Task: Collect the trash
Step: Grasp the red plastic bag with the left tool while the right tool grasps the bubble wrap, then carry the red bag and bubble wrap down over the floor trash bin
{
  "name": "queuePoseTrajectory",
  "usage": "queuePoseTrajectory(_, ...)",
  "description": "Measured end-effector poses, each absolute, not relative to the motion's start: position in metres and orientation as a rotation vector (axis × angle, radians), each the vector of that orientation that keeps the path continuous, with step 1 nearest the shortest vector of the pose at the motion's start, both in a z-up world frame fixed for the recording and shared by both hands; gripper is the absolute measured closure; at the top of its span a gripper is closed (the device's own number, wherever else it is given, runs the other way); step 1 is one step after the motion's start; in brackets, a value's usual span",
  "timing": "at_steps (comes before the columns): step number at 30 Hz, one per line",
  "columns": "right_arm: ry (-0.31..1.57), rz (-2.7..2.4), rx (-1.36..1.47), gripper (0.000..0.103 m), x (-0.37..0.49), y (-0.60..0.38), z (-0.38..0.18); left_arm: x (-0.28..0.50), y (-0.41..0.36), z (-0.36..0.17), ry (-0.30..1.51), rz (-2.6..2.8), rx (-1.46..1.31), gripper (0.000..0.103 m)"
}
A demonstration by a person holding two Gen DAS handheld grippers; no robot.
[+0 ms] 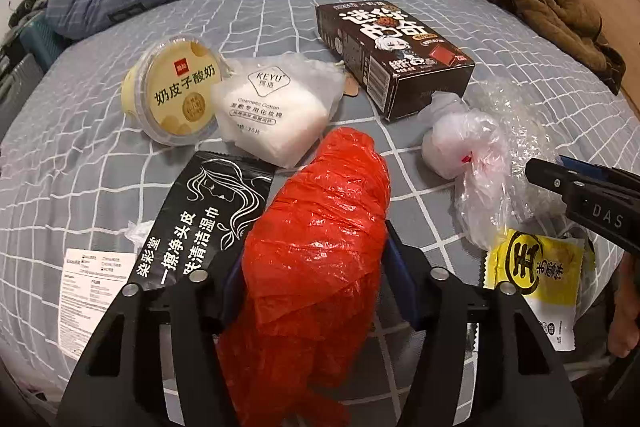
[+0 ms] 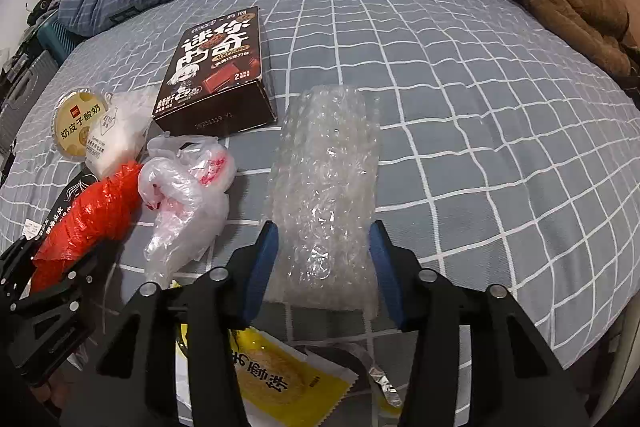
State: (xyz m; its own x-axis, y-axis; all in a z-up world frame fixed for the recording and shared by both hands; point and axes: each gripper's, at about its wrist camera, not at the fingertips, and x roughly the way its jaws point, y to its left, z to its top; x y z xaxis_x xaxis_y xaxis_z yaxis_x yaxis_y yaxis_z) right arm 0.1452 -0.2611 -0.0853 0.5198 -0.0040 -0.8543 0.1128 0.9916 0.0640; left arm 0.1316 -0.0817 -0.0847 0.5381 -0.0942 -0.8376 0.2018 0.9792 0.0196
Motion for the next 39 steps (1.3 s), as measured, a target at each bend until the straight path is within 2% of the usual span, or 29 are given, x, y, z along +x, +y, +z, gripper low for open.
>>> queuePoseTrajectory(4,1.027,-0.063,0.127,0.074,0.145,-0.261,-0.087,0.13,-0.08,-0.086,0.988,-0.189,0.104,0.054)
queuePoseTrajectory(8,1.015,-0.058,0.127,0.078,0.142,-0.261,-0.084,0.126,-0.078,-0.083,0.979,-0.193,0.089,0.056)
queuePoseTrajectory(39,0.851,-0.026,0.091,0.082,0.087,-0.242,-0.028,0.084,-0.057,-0.024,0.863,-0.171,0.021,0.057)
